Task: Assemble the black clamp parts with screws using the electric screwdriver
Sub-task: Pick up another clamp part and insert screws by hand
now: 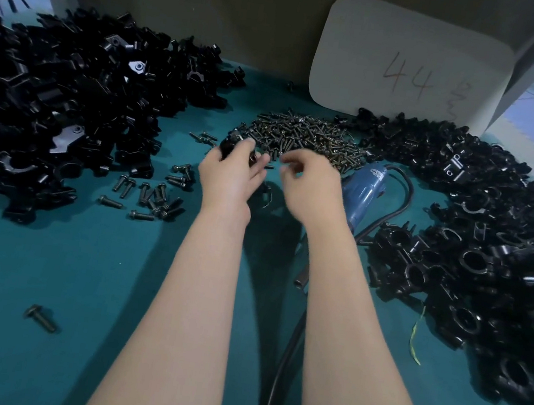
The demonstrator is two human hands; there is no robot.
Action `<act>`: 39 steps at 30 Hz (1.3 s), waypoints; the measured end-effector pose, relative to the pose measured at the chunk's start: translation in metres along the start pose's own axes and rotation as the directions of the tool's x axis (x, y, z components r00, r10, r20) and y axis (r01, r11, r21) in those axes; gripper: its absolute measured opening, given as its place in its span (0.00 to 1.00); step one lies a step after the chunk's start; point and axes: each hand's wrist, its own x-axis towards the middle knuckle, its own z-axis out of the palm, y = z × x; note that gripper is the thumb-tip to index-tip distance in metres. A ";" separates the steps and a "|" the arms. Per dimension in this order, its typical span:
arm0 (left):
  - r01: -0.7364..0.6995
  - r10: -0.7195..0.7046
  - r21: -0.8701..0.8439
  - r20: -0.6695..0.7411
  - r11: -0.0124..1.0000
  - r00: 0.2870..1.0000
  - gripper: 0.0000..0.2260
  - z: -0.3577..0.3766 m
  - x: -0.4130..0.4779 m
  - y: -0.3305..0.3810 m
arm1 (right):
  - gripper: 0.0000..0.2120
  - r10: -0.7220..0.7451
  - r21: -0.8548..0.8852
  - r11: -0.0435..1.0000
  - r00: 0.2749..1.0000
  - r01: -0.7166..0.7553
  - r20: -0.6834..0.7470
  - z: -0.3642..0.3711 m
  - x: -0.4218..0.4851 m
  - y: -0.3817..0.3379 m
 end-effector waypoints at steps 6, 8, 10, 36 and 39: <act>0.131 -0.128 -0.160 0.031 0.978 0.991 0.07 -0.005 0.007 0.002 | 0.17 0.035 -0.312 0.949 0.972 0.041 0.233 0.024 -0.004 -0.007; 0.142 -0.137 -0.174 0.037 0.975 0.990 0.07 -0.006 0.008 0.003 | 0.14 0.037 -0.327 0.945 0.979 0.031 0.198 0.027 -0.005 -0.007; 0.152 -0.147 -0.182 0.038 0.971 0.988 0.05 -0.007 0.007 0.004 | 0.11 0.037 -0.303 0.953 0.984 0.019 0.176 0.029 -0.006 -0.007; -0.008 0.004 0.036 0.108 0.999 0.994 0.04 0.004 0.000 -0.002 | 0.06 -0.018 0.153 0.988 1.000 0.019 -0.003 -0.016 0.002 -0.014; -0.083 0.066 0.132 0.126 0.988 0.990 0.04 0.006 -0.002 -0.004 | 0.04 -0.034 0.151 0.988 0.999 0.037 -0.016 -0.014 0.002 -0.016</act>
